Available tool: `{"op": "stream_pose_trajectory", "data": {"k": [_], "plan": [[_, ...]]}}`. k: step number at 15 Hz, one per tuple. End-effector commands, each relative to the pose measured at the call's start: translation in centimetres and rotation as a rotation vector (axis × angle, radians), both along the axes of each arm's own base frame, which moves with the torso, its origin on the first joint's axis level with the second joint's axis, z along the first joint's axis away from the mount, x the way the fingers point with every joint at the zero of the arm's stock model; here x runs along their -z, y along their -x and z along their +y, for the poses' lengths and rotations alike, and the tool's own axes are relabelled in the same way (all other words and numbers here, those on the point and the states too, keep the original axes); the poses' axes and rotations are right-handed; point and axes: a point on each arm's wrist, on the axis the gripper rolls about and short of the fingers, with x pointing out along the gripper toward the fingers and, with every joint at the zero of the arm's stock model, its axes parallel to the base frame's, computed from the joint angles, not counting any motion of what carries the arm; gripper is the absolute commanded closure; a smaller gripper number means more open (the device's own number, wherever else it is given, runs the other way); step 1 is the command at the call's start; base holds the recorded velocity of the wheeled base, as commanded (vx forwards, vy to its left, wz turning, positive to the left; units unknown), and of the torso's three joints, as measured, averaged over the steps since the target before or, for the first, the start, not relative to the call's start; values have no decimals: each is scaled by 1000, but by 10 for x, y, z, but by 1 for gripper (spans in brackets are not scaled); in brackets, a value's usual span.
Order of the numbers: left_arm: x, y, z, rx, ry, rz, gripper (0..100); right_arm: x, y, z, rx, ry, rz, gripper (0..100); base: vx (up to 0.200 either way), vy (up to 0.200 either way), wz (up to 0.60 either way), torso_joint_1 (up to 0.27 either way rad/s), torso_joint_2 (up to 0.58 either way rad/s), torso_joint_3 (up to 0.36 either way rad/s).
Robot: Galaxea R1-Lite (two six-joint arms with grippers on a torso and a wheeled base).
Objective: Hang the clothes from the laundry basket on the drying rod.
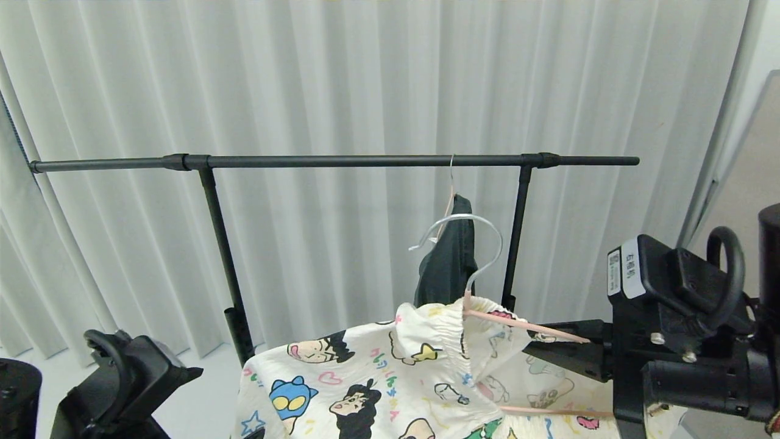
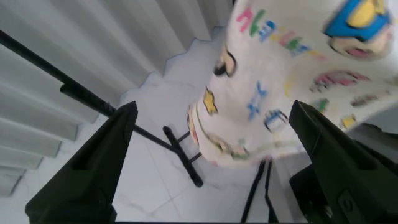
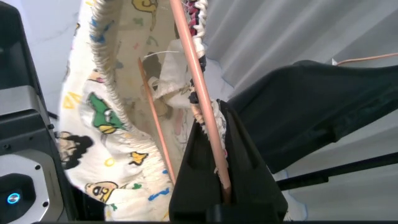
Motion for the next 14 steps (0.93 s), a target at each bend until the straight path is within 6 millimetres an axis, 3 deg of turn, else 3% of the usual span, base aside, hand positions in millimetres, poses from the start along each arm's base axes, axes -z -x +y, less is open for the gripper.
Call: {"op": "stream_pose_trajectory", "data": {"k": [1,3,4,7,14], "plan": [[8,-15,-5,-26,-18,41,0,-2,2,-2,-5,-7,-6,100,0,0,0,0,0,0],[10,-18,-5,-38,-9,43,0,-2,2,-1,-2,-5,-6,100,0,0,0,0,0,0],[10,-18,-5,-43,-8,43,100,-2,2,-2,2,-7,-6,100,0,0,0,0,0,0],[22,-22,18,-213,-32,92,100,-2,-2,-7,37,-15,2,100,0,0,0,0,0,0],[30,-21,24,-253,-54,127,100,-6,-5,-10,87,-61,48,100,0,0,0,0,0,0]]}}
